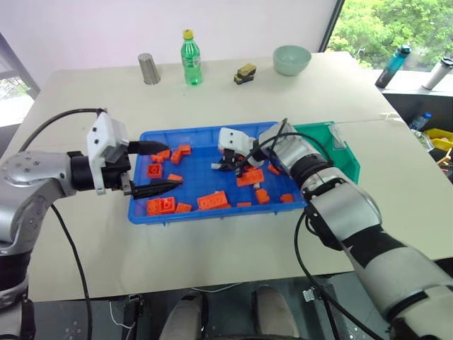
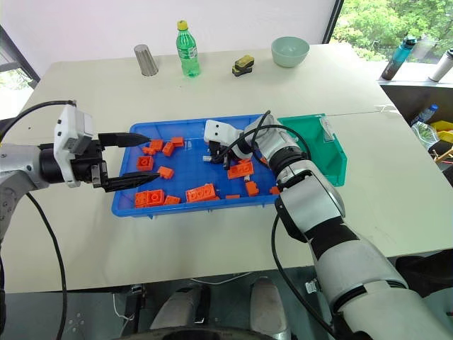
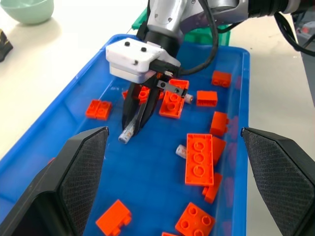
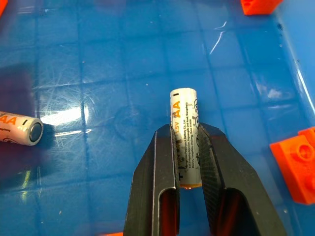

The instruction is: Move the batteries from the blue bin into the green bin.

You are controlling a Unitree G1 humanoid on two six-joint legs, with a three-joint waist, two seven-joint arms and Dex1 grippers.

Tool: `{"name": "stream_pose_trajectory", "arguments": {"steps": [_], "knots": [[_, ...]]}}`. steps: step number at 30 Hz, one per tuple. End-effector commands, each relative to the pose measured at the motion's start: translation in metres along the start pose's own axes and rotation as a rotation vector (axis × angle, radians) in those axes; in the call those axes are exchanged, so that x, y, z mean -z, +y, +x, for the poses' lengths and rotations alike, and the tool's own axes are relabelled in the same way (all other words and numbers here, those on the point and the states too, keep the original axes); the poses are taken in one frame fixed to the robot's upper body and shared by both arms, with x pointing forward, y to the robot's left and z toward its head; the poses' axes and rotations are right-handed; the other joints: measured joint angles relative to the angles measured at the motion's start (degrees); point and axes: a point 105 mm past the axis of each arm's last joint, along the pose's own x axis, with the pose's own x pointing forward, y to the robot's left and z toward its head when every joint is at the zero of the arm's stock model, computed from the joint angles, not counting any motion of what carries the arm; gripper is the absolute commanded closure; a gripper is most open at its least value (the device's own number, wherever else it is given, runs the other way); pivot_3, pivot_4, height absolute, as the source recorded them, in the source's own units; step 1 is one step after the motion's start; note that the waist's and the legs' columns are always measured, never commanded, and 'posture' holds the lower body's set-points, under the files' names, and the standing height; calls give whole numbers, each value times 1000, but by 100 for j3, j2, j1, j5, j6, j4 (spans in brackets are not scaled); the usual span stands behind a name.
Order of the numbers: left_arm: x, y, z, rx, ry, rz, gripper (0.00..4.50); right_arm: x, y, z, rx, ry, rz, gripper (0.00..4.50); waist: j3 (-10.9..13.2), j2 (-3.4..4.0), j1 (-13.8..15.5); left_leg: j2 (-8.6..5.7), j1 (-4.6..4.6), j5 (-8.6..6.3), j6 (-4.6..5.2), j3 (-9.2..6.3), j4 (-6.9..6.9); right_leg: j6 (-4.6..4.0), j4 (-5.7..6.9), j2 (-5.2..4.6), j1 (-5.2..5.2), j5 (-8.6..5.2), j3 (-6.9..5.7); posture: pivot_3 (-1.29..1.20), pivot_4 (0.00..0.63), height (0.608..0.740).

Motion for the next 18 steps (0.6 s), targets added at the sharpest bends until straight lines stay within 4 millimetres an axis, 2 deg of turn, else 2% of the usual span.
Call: {"name": "stream_pose_trajectory", "arguments": {"steps": [1,4,7,8,10,12,15,18], "knots": [[-4,-2,7,50,-29,13,0,-23,-19,-27,80,-132,17,4433,0,0,4,0,0,0,0,0,0,0,0,0,0,0,-1,0,150,727],[-5,-1,15,80,-47,10,0,-31,-30,-65,162,-217,94,4433,1,1,46,-2,-4,0,0,-3,11,0,1,-3,1,0,-5,0,150,727],[-6,2,21,101,-63,12,0,-26,-25,-125,288,-278,208,4433,0,0,151,-6,-8,0,1,-3,21,0,2,-8,-1,0,-9,0,150,727],[-6,3,22,104,-66,12,0,-24,-21,-138,317,-280,231,4433,0,0,191,-6,-9,-1,1,-3,20,0,1,-8,-2,0,-9,0,150,727],[-5,6,25,112,-66,16,0,-5,-15,-175,435,-255,333,4433,0,1,266,-6,-14,-1,2,-1,19,0,1,-8,-4,0,-11,0,150,727],[-4,9,27,118,-67,19,0,14,-6,-202,534,-208,409,4433,0,1,321,-6,-17,-2,3,3,2,0,-1,-9,-3,0,-11,0,150,727],[-3,12,29,127,-69,24,0,36,8,-222,624,-134,465,4433,0,0,355,-7,-17,-2,4,7,14,0,-1,-11,2,0,-10,0,150,727],[-4,12,33,142,-73,34,0,56,22,-228,664,-84,529,4433,0,0,342,-4,-16,-2,4,16,15,0,0,-10,0,0,-7,0,150,727]]}}
